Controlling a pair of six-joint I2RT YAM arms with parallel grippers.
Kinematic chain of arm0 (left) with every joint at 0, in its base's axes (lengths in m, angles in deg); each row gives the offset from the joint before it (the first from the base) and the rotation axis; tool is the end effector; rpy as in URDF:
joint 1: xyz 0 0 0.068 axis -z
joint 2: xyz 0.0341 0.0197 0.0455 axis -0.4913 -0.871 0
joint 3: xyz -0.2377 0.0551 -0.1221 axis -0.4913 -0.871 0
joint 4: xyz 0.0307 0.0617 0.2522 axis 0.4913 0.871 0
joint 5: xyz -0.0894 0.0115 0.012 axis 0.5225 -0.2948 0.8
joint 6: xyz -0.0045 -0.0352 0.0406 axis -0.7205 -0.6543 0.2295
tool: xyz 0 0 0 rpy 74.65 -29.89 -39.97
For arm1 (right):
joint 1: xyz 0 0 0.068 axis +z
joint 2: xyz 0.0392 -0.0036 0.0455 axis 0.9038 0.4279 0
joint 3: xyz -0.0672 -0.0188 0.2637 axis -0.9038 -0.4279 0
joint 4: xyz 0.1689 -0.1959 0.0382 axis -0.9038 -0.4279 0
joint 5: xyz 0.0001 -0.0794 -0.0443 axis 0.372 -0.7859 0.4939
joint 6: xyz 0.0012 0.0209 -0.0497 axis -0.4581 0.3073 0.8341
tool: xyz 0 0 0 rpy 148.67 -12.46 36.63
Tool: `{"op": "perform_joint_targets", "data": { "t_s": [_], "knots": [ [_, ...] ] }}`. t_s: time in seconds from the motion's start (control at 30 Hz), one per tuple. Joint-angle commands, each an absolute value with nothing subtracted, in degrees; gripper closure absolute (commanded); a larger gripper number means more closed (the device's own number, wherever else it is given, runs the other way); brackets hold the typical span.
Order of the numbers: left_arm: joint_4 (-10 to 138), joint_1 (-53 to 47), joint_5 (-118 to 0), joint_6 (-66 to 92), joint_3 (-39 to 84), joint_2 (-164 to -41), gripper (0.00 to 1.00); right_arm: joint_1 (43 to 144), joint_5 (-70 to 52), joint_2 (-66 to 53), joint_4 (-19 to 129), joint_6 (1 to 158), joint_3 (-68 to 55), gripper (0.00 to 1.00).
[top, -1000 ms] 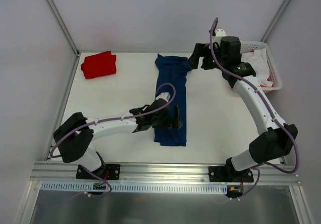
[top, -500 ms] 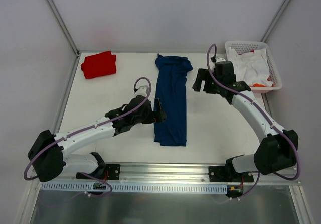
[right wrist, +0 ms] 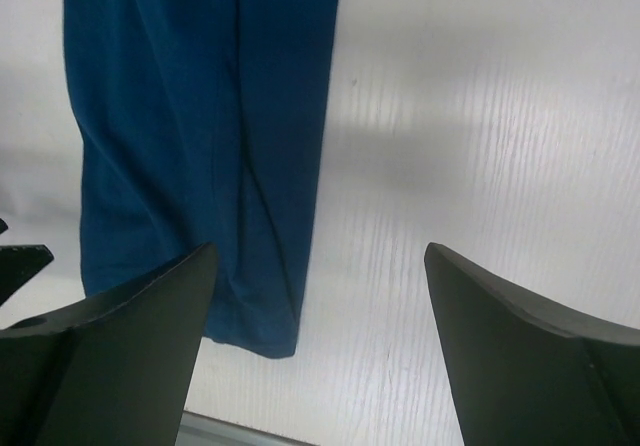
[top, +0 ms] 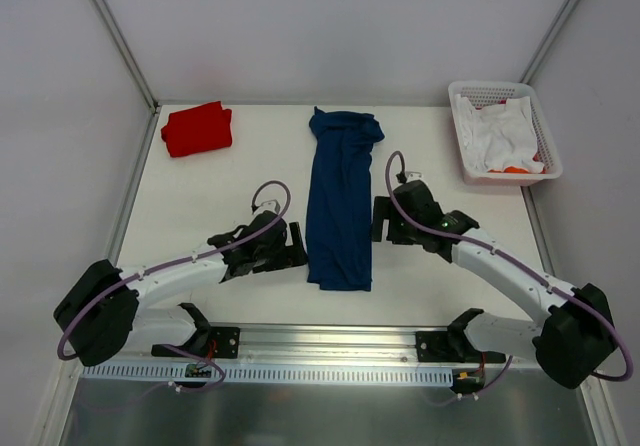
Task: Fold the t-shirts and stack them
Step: Rotate the tshirt 90 degrees, then grab the bottom of the folded rectangular tshirt with both arms
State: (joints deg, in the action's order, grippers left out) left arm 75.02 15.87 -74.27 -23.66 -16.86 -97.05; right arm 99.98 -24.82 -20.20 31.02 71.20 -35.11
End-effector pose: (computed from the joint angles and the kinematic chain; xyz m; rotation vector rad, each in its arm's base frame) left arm 0.1689 -0.1646 0.1835 -0.1202 2.4562 -0.6272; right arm 0.2044 0.1385 0.2535 -0.3349 2.3251 0.2677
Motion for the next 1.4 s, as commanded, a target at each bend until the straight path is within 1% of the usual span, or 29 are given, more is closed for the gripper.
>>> {"op": "perform_joint_targets", "data": {
  "t_s": [0.0,0.1,0.27,0.53,0.7,1.1,1.17,1.37],
  "knots": [
    [72.8,15.7,-72.3,-25.7,-19.8,-95.1,0.08,103.6,-30.4,-23.0,30.0,64.1,-37.7,0.11],
    [71.5,15.7,-71.5,-26.5,-22.1,-94.3,0.08,107.6,-33.7,-24.0,29.5,61.3,-39.9,0.11],
    [67.5,15.7,-69.2,-27.8,-25.3,-94.9,0.09,113.1,-35.3,-23.7,30.3,57.6,-43.2,0.11],
    [61.1,16.6,-68.7,-28.6,-25.3,-100.8,0.12,119.8,-38.1,-18.1,32.5,53.6,-44.1,0.11],
    [59.5,17.1,-68.3,-28.9,-24.4,-103.7,0.14,121.3,-38.7,-14.8,35.3,52.5,-45.0,0.11],
    [57.3,19.1,-67.8,-30.7,-25.1,-105.9,0.18,122.6,-38.2,-9.8,38.6,51.6,-44.6,0.12],
    [56.8,19.3,-67.7,-30.9,-25.0,-106.7,0.21,122.7,-38.1,-9.2,39.1,51.6,-44.3,0.12],
    [55.4,20.1,-66.4,-31.0,-23.8,-109.3,0.24,122.9,-37.9,-6.7,39.6,52.0,-43.2,0.12]
  ]
}}
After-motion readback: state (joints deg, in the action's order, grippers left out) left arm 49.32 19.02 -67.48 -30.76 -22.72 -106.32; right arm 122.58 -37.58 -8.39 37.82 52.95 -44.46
